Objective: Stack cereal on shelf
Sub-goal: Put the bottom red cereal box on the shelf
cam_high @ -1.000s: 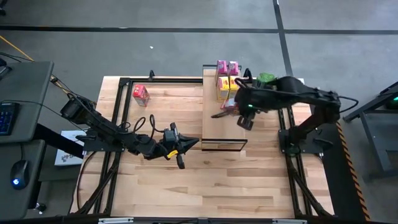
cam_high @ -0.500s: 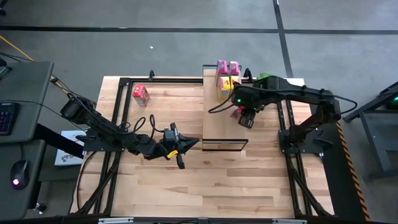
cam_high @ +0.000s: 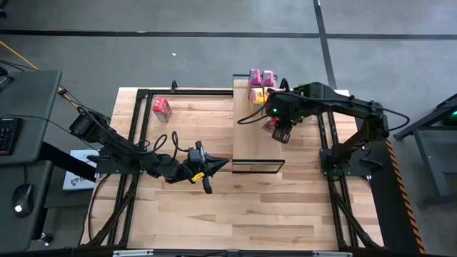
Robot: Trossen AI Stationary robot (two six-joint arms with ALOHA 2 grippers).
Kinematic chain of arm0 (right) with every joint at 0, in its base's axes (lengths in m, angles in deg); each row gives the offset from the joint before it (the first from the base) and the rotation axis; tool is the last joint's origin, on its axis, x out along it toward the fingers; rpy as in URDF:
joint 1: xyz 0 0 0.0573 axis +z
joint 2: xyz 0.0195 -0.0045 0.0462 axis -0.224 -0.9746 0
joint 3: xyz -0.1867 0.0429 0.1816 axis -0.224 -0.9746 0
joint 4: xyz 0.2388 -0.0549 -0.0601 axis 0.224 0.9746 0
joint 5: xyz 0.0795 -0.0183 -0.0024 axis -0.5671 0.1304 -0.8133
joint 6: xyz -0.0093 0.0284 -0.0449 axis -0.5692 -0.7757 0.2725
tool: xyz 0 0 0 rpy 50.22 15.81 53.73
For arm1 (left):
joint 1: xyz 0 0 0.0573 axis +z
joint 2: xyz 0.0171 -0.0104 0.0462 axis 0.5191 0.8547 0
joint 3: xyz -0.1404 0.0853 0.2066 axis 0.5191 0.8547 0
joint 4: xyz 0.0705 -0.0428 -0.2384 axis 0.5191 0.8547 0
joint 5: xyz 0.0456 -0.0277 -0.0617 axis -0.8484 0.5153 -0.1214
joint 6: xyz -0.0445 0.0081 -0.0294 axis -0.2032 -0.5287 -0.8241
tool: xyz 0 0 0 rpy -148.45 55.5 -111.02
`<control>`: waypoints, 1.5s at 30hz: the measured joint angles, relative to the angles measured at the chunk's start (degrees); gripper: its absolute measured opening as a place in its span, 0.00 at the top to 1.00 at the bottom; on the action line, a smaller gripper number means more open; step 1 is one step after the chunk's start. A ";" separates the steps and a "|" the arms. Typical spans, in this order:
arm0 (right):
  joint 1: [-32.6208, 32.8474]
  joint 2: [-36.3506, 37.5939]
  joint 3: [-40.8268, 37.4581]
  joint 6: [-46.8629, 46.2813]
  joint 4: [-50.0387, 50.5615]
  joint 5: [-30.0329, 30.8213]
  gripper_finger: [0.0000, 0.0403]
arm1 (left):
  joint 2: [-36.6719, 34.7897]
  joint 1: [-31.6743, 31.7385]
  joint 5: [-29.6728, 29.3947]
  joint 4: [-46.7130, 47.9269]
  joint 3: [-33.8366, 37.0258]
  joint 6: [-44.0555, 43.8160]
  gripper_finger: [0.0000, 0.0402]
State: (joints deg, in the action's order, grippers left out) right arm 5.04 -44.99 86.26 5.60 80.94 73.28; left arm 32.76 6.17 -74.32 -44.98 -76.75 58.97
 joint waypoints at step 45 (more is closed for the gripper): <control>0.00 9.93 0.11 6.05 -9.40 6.67 0.36 | -0.01 0.00 0.00 0.05 0.00 0.02 1.00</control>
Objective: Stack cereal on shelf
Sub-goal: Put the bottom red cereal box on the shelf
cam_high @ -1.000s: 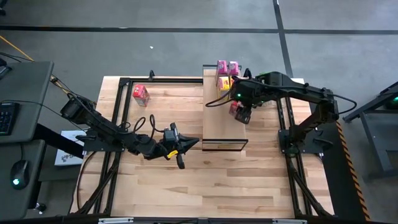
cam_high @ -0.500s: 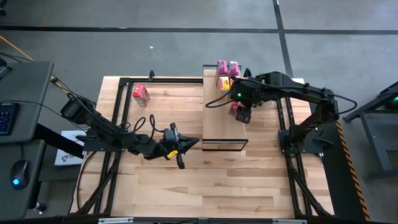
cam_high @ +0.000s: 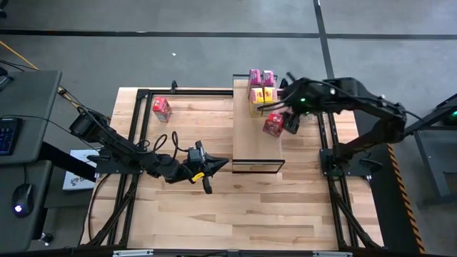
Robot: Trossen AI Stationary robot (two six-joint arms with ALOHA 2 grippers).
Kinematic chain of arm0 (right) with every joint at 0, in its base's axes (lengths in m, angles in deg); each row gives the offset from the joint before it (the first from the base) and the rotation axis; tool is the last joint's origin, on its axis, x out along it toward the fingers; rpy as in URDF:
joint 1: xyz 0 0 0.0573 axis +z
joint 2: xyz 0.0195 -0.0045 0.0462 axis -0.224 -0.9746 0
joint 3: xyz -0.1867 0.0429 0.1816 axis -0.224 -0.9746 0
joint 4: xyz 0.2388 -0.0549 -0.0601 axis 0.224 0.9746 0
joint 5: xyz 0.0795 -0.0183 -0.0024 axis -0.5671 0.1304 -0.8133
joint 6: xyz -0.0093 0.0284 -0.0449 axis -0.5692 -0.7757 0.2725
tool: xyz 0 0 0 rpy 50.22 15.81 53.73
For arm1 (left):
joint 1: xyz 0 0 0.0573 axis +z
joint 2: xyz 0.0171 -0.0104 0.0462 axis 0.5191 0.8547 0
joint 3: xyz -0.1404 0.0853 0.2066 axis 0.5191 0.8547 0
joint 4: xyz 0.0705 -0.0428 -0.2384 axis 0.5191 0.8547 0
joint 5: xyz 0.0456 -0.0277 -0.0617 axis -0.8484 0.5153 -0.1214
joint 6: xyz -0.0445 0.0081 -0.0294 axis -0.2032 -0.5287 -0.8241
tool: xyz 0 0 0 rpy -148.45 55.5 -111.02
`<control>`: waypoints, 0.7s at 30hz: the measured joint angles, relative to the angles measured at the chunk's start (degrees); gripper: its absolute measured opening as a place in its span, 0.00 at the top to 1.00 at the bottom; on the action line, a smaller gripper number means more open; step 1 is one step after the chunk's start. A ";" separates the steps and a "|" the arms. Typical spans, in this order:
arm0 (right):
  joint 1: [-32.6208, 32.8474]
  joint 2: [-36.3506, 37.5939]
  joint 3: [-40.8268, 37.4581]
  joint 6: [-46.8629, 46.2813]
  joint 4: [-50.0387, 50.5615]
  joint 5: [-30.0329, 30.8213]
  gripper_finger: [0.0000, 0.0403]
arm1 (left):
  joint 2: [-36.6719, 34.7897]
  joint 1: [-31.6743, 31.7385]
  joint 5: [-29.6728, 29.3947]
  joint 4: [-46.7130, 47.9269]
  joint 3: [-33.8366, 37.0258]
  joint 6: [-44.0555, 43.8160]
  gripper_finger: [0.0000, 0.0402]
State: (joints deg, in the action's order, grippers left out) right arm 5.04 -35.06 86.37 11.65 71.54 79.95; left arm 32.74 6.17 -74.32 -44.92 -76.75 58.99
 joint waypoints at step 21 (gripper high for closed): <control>-5.94 23.07 -35.00 -3.48 -13.45 8.26 0.98 | -0.01 0.00 2.51 -0.02 0.00 -1.57 1.00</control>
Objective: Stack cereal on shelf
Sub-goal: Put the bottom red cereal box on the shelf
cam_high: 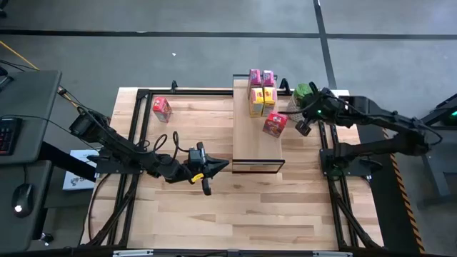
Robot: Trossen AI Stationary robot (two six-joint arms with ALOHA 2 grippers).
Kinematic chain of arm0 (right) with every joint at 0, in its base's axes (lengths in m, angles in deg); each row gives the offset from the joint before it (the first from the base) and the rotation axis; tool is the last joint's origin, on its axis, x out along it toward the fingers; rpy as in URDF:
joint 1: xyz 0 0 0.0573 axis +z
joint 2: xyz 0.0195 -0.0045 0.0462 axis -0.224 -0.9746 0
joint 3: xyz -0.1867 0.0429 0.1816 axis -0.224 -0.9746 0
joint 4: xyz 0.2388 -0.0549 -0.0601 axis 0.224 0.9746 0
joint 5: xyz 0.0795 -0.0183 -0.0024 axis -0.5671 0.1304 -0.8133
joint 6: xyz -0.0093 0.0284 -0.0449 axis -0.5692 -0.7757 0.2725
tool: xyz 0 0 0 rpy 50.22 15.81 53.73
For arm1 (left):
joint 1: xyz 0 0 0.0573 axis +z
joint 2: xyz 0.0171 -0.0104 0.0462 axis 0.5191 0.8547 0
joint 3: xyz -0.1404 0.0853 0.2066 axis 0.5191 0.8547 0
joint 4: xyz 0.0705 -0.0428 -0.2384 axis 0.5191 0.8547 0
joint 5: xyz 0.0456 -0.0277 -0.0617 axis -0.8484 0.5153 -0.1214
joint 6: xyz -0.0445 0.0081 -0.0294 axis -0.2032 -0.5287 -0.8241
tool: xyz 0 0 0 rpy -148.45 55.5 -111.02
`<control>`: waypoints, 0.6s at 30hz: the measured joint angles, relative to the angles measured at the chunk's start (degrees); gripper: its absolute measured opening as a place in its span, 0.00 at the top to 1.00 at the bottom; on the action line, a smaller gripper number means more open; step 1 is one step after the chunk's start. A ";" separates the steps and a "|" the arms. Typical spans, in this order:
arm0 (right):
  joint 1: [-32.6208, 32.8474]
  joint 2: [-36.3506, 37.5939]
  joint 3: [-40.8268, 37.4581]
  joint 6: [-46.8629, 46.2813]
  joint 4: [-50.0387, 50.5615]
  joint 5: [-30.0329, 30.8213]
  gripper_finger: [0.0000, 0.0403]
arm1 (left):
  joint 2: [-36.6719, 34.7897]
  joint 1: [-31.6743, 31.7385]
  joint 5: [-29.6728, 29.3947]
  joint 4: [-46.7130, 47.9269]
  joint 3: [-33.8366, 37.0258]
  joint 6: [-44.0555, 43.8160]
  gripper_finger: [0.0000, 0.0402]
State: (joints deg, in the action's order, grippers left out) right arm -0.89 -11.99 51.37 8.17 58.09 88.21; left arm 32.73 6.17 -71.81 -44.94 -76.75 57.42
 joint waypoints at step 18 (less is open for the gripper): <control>-2.85 9.83 -22.43 -0.73 -25.06 -13.45 1.00 | 0.00 1.14 -0.20 0.00 0.00 0.03 1.00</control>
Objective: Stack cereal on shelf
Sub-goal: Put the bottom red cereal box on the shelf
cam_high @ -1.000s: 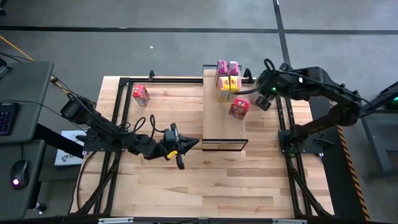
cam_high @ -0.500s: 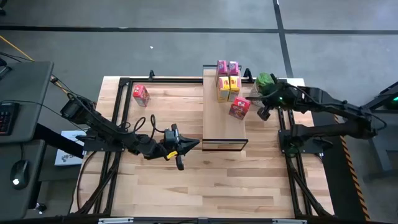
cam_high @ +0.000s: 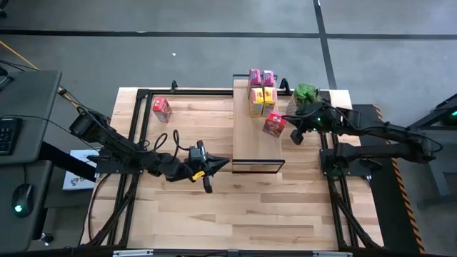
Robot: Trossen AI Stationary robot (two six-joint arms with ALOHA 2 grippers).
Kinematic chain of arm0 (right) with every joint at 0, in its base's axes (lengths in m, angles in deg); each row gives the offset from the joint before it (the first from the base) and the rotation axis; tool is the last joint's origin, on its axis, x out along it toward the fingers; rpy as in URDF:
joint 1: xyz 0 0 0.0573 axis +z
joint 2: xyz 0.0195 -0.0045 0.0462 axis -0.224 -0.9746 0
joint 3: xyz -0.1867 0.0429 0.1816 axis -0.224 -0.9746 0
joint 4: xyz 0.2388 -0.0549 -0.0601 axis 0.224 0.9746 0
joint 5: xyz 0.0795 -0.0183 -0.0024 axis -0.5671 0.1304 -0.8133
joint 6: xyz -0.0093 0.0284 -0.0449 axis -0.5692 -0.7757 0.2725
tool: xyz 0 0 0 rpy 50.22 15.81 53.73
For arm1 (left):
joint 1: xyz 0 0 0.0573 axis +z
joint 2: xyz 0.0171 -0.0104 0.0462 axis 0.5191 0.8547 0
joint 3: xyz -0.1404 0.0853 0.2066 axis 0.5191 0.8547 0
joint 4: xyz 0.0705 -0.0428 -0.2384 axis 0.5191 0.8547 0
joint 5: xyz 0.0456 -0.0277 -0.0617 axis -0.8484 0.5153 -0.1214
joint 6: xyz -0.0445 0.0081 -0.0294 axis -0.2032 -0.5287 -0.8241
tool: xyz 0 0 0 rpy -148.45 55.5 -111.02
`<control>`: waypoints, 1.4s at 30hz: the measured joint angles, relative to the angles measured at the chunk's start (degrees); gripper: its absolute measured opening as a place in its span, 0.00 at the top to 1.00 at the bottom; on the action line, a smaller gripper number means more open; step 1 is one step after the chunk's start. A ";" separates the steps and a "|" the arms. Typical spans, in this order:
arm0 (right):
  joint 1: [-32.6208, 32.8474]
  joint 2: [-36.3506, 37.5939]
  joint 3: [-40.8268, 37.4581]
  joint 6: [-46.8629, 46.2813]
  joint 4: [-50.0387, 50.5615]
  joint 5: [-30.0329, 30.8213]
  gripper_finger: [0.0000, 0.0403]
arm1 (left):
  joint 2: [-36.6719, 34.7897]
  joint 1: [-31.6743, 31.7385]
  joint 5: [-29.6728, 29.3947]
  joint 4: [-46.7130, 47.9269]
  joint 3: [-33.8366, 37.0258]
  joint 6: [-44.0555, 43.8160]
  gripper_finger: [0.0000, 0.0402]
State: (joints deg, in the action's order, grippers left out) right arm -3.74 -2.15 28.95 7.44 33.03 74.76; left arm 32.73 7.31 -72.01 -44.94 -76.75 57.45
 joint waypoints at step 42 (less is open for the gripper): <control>14.08 -0.04 -2.64 -6.31 -5.51 0.25 1.00 | 0.00 0.00 0.00 0.02 0.00 0.03 1.00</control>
State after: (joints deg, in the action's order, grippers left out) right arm 10.33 -2.20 26.31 1.13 27.53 75.01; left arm 32.73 7.31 -72.01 -44.92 -76.75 57.48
